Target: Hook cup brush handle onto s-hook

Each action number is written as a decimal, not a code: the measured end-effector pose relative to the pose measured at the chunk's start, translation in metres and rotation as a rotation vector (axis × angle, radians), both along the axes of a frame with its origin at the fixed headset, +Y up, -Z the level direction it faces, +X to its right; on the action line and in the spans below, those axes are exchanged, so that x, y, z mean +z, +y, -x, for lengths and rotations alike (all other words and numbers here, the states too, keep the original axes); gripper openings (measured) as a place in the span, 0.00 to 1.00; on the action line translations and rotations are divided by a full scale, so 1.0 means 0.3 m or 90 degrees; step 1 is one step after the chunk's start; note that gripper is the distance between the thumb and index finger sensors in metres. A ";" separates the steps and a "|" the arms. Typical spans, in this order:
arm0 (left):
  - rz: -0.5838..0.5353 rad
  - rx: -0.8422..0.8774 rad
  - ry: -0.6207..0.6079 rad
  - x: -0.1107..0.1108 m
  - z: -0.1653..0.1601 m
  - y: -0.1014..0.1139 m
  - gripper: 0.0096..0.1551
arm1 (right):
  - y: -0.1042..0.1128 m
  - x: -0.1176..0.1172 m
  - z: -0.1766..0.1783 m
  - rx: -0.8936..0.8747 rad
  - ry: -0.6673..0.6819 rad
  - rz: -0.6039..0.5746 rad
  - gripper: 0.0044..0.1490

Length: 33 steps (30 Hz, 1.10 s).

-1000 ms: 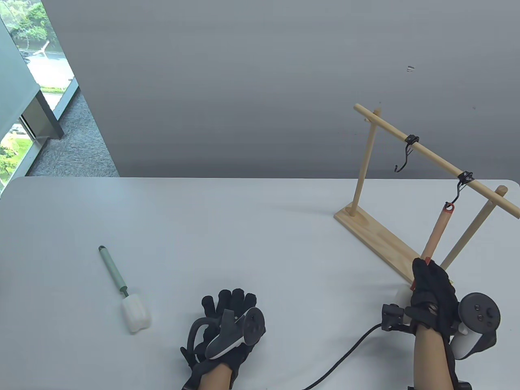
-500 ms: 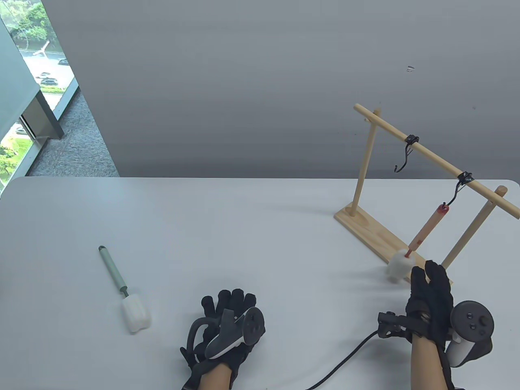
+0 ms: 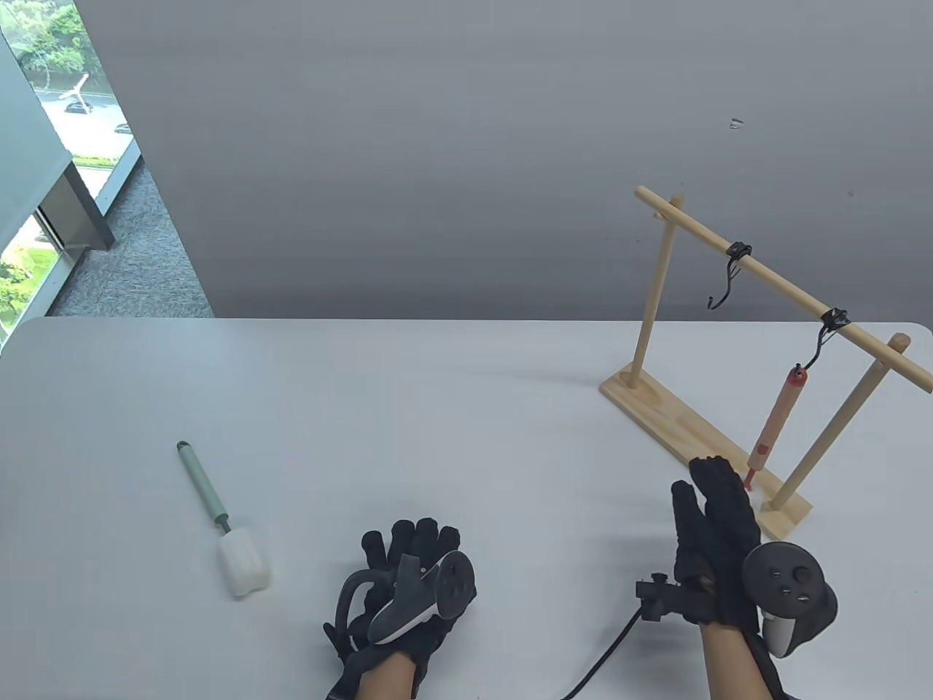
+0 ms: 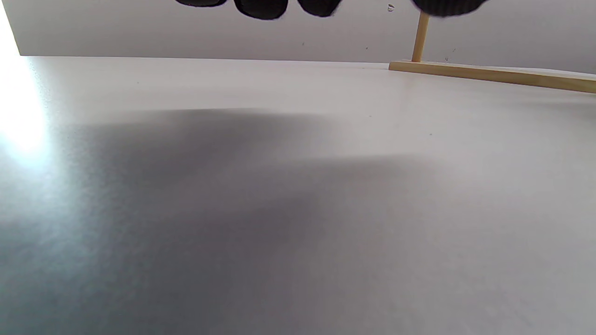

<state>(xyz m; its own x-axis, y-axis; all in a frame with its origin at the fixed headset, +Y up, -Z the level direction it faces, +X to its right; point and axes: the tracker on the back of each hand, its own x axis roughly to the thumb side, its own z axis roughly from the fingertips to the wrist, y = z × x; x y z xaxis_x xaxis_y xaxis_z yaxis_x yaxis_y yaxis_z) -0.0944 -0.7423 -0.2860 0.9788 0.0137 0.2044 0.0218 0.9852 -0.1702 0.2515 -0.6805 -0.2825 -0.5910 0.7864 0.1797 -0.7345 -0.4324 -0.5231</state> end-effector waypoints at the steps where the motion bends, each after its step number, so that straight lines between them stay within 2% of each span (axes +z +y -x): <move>1: -0.001 0.000 0.002 -0.001 0.000 0.000 0.44 | 0.004 0.002 0.024 0.018 0.015 -0.009 0.34; 7: -0.023 0.027 0.023 -0.007 0.005 0.017 0.44 | 0.019 0.010 0.105 0.104 0.063 -0.025 0.33; 11: -0.070 0.061 0.044 -0.014 0.044 0.067 0.42 | 0.022 0.016 0.136 0.125 0.086 -0.027 0.33; 16: -0.146 0.036 0.155 -0.051 0.233 0.167 0.42 | 0.022 0.013 0.168 0.134 0.108 -0.024 0.33; 19: -0.192 0.076 0.287 -0.073 0.413 0.226 0.42 | 0.018 0.010 0.189 0.147 0.115 -0.014 0.33; 23: -0.140 0.201 0.457 -0.100 0.659 0.228 0.39 | 0.011 0.009 0.205 0.166 0.116 -0.002 0.33; 26: -0.104 0.291 0.486 -0.118 0.782 0.199 0.34 | -0.001 0.011 0.215 0.196 0.120 0.003 0.33; 28: -0.083 0.344 0.543 -0.133 0.866 0.170 0.33 | -0.019 0.007 0.224 0.225 0.124 0.025 0.33; 31: -0.038 0.294 0.614 -0.163 0.933 0.130 0.30 | -0.037 -0.006 0.236 0.237 0.127 0.046 0.33; 33: 0.002 0.182 0.634 -0.195 0.958 0.103 0.28 | -0.048 -0.013 0.246 0.251 0.129 0.059 0.33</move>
<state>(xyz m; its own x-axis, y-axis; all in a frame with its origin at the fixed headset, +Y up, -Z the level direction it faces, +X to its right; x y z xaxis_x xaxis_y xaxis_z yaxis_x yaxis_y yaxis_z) -0.3819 -0.7114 -0.3444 0.6649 0.2709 -0.6961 -0.3646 0.9311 0.0142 0.1776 -0.6949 -0.2866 -0.8087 0.5267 0.2620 -0.5879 -0.7378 -0.3317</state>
